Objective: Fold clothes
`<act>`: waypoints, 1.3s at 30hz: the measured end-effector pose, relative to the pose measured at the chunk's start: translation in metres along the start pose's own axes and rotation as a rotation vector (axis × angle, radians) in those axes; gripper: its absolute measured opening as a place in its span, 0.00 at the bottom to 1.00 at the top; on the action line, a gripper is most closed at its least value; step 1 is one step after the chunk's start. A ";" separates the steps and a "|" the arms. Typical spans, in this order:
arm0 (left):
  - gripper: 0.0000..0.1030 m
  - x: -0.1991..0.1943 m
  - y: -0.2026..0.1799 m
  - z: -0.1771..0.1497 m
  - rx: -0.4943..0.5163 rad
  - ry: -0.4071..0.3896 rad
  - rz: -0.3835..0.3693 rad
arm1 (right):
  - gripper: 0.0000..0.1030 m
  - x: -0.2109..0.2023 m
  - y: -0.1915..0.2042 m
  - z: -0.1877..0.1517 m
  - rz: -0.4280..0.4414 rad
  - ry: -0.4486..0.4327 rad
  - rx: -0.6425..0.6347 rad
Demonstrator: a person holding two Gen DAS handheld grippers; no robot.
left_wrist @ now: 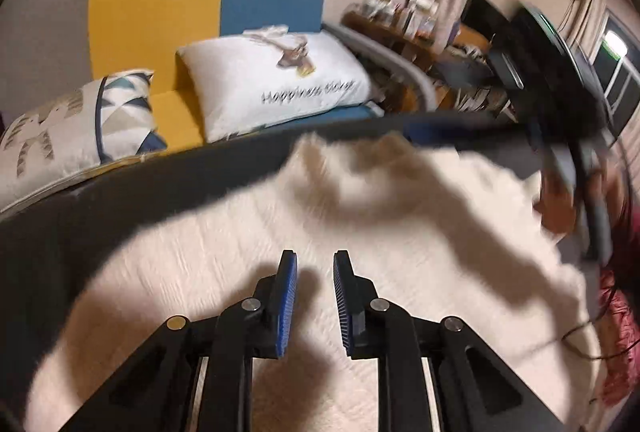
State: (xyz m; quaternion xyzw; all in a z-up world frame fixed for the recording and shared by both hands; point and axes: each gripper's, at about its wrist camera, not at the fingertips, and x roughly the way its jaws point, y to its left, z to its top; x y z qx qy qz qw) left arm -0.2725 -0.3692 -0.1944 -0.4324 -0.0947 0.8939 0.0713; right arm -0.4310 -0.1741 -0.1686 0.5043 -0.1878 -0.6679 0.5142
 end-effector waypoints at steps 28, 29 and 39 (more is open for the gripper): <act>0.14 0.002 0.012 -0.005 -0.060 -0.043 0.027 | 0.79 0.071 0.009 0.052 -0.231 -0.026 -0.005; 0.14 0.001 0.012 -0.003 -0.051 -0.046 0.039 | 0.79 0.058 0.015 0.047 -0.257 -0.032 -0.049; 0.14 0.003 0.002 0.030 0.047 -0.076 0.160 | 0.79 0.030 0.034 -0.035 -0.842 0.100 -0.571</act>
